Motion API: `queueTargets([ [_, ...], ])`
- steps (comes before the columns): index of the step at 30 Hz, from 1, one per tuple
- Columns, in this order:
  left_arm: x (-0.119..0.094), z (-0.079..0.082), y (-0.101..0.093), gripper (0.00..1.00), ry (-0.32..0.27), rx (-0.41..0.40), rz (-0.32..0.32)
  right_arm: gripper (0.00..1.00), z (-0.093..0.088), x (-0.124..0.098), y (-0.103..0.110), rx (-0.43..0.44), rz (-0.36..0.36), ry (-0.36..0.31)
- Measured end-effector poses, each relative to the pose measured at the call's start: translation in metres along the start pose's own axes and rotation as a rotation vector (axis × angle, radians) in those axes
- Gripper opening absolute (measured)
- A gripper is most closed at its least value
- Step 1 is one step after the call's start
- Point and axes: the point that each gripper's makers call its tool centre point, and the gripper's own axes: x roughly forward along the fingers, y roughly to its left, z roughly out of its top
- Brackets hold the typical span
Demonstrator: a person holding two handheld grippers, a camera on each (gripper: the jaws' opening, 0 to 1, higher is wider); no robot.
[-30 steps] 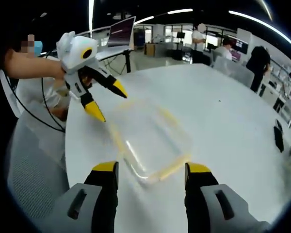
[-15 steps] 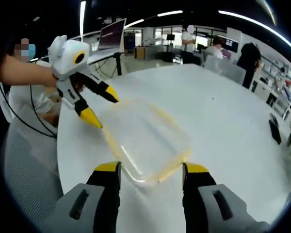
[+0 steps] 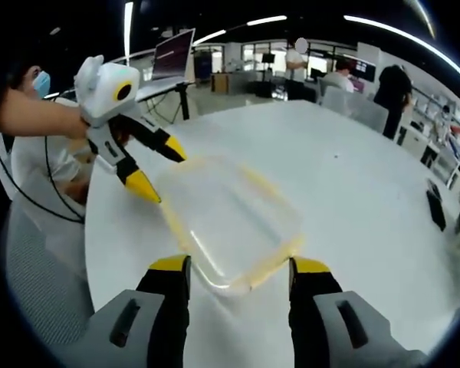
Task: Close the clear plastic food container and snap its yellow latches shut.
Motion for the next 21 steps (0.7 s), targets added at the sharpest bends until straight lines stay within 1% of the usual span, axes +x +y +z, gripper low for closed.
queueTargets([
  [12, 0.007, 0.006, 0.019, 0.39, 0.016, 0.004, -0.002, 0.49, 0.01, 0.012, -0.013, -0.004, 0.005, 0.012],
  [21, 0.012, 0.01, 0.027, 0.39, 0.024, 0.006, -0.006, 0.49, 0.014, 0.017, -0.022, -0.011, 0.002, 0.029],
])
